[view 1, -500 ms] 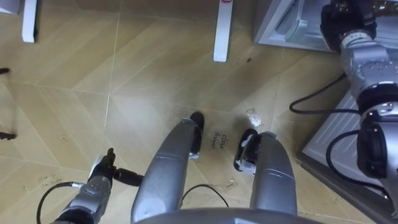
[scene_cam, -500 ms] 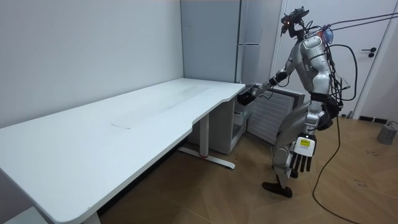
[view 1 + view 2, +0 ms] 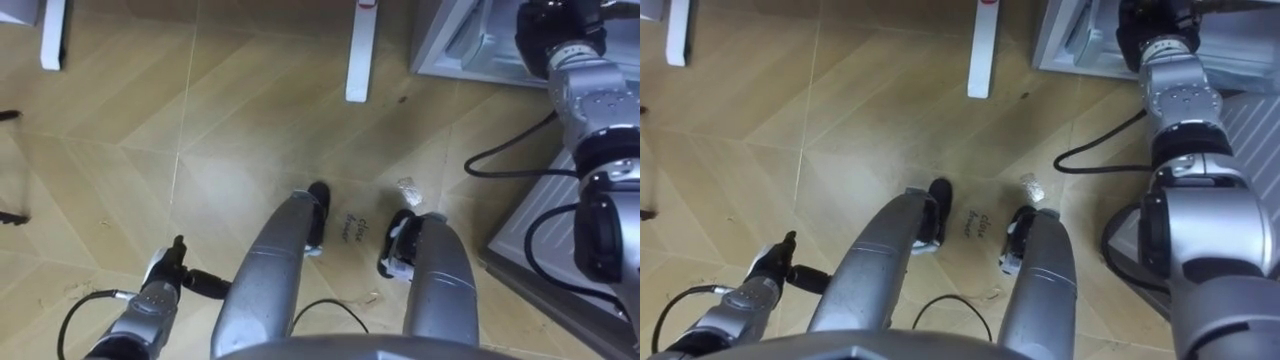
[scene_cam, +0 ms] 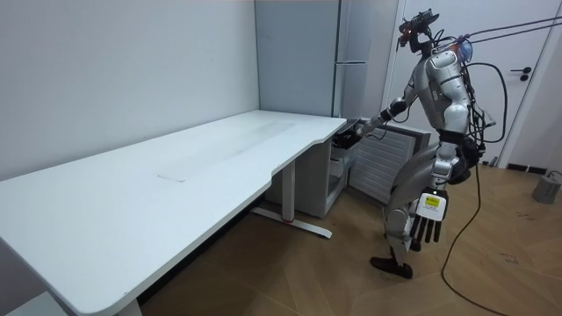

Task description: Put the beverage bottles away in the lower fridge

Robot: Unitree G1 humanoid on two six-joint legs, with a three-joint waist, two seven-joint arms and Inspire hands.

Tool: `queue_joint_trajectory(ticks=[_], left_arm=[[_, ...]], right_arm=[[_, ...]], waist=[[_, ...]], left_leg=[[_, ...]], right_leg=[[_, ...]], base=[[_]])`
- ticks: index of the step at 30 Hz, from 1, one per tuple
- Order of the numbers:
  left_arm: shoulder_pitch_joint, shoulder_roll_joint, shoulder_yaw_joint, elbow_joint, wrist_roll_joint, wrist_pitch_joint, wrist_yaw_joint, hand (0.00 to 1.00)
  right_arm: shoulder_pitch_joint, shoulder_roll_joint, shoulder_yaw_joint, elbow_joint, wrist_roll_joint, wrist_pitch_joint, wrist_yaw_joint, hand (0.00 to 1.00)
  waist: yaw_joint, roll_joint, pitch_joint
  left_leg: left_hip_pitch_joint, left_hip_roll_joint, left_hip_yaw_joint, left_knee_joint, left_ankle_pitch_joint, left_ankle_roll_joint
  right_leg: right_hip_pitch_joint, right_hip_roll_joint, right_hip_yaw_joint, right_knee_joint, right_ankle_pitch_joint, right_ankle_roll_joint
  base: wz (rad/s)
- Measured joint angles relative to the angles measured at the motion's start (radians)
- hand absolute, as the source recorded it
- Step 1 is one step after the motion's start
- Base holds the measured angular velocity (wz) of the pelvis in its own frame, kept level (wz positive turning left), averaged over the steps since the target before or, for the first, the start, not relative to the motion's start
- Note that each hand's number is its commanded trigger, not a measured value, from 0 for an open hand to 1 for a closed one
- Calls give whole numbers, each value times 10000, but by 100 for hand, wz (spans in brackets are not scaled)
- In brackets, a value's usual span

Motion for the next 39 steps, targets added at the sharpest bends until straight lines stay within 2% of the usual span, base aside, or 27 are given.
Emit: queue_joint_trajectory(ticks=[25, 34, 39], left_arm=[[161, 6, -1, -117, -118, 65, 200, 0], [161, 34, -1, -130, -489, 172, 201, 0], [165, 33, -179, -110, -486, 204, 211, 0]], right_arm=[[58, 0, 5, 1, 35, 20, -88, 0], [87, 1, 8, 2, 90, 61, -91, 0], [93, 1, -20, 452, 553, 62, -111, 0]], waist=[[-33, 1, -2], [-48, 2, -2], [-30, 22, -13]], left_leg=[[118, -3, 43, -5, 2, -3], [164, 7, 58, -16, 1, -3], [518, 54, 34, -235, 9, -8]], right_leg=[[82, 23, 77, 43, -6, 10], [116, 27, 77, 22, -5, 10], [511, 120, 57, -269, 34, 44]], base=[[0], [0], [-1]])
